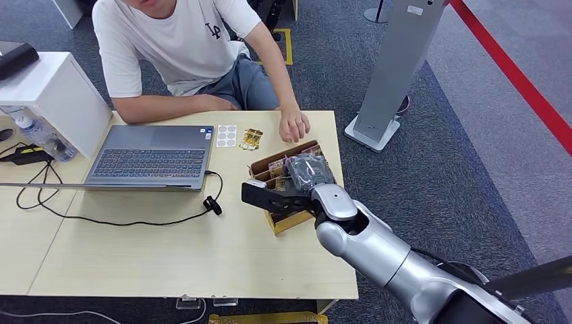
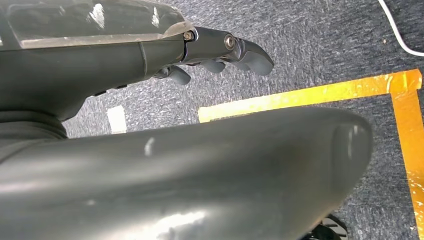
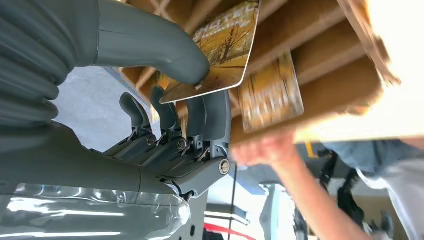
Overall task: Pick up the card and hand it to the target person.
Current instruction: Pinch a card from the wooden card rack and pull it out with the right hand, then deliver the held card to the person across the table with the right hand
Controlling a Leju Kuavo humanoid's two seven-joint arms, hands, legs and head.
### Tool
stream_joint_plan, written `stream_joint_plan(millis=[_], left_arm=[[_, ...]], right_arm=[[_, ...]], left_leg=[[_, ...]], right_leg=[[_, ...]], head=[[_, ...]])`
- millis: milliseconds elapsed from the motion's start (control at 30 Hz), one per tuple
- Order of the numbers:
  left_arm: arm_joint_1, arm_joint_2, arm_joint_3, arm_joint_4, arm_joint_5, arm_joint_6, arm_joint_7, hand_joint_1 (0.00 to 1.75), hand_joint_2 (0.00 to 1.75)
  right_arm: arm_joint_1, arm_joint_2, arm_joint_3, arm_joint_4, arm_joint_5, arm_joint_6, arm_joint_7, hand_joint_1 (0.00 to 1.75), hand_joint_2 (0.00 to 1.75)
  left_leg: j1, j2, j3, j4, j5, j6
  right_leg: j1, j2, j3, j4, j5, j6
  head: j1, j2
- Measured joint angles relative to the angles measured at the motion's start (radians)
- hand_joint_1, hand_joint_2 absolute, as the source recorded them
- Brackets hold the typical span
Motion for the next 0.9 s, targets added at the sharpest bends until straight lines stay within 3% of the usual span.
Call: stream_joint_plan(millis=[200, 367, 633, 900], left_arm=[[0.002, 0.002, 0.000, 0.000, 0.008, 0.004, 0.000, 0.00, 0.00], [0.002, 0.001, 0.000, 0.000, 0.008, 0.002, 0.000, 0.00, 0.00], [0.002, -0.002, 0.000, 0.000, 0.008, 0.000, -0.001, 0.00, 0.00], [0.001, -0.008, -0.001, 0.000, 0.007, -0.002, -0.006, 0.00, 0.00]], right_arm=[[-0.019, -0.028, -0.016, -0.166, -0.006, -0.033, 0.001, 1.43, 1.75], [-0.003, -0.033, -0.019, -0.237, 0.032, -0.144, -0.056, 1.43, 1.75], [0.036, -0.023, -0.033, -0.222, 0.082, -0.389, -0.189, 1.43, 1.75], [0.054, 0.011, -0.050, -0.100, 0.130, -0.601, -0.291, 1.43, 1.75]], left_leg=[[0.000, 0.000, 0.000, 0.000, 0.000, 0.000], [0.000, 0.000, 0.000, 0.000, 0.000, 0.000], [0.000, 0.000, 0.000, 0.000, 0.000, 0.000], [0.000, 0.000, 0.000, 0.000, 0.000, 0.000]], right_leg=[[0.000, 0.000, 0.000, 0.000, 0.000, 0.000], [0.000, 0.000, 0.000, 0.000, 0.000, 0.000], [0.000, 0.000, 0.000, 0.000, 0.000, 0.000], [0.000, 0.000, 0.000, 0.000, 0.000, 0.000]], head=[[-0.001, 0.000], [-0.001, 0.000], [0.000, 0.000], [-0.001, 0.000]])
